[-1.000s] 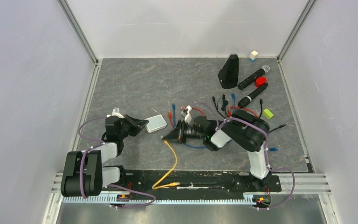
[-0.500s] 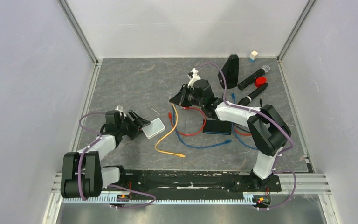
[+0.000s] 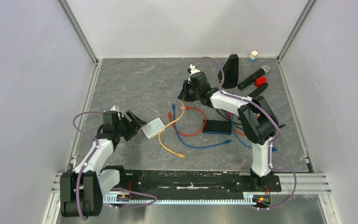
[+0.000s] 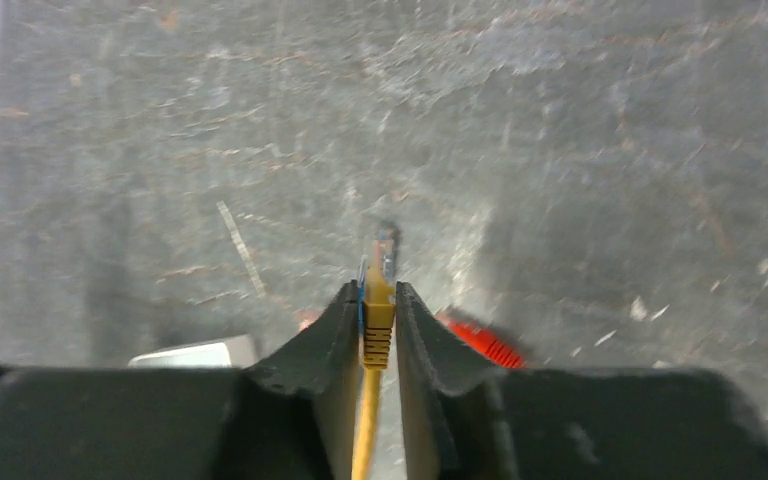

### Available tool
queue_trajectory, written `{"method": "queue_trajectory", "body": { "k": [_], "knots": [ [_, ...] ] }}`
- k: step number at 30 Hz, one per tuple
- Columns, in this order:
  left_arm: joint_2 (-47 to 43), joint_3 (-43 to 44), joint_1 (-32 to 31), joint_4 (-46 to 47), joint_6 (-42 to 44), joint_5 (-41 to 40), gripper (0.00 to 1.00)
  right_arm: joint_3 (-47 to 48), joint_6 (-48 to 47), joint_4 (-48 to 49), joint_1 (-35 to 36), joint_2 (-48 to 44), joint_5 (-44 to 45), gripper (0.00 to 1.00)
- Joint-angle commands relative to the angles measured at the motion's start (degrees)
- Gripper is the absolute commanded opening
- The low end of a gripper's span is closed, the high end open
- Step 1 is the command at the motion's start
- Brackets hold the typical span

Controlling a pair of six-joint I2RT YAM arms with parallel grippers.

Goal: Pull the plug from the switch port
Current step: Place the connector at the center of the board, then reset both arms

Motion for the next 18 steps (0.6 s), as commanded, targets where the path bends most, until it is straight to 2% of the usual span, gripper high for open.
{"method": "queue_trajectory", "body": {
  "k": [1, 4, 6, 8, 9, 12, 18],
  "knots": [
    [-7.3, 3.4, 0.2, -5.4, 4.0, -4.9, 0.84, 8.8, -6.6, -7.2, -0.7, 5.6, 2.0, 0.34],
    [-10.6, 4.8, 0.1, -7.6, 4.8, -6.9, 0.84, 7.4, -9.0, -7.3, -0.9, 3.1, 2.6, 0.63],
    [-11.9, 6.1, 0.1, -9.0, 5.1, -9.0, 0.84, 5.3, -11.4, -6.3, -0.9, -1.2, 3.9, 0.74],
    [-12.5, 7.4, 0.2, -9.4, 5.5, -10.3, 0.84, 3.5, -13.9, -6.0, -1.0, -6.2, 5.8, 0.79],
    [-12.4, 8.3, 0.2, -9.6, 5.8, -10.7, 0.84, 2.3, -15.3, -6.0, -1.1, -9.4, 6.3, 0.88],
    [-11.0, 11.1, 0.1, -10.2, 7.0, -11.1, 0.85, -4.2, -17.6, -5.1, -1.3, -18.9, 11.7, 0.97],
    [-7.8, 17.0, 0.1, -12.3, 10.9, -8.1, 0.85, -23.9, -17.5, -3.2, -3.4, -39.5, 28.1, 0.98]
  ]
}}
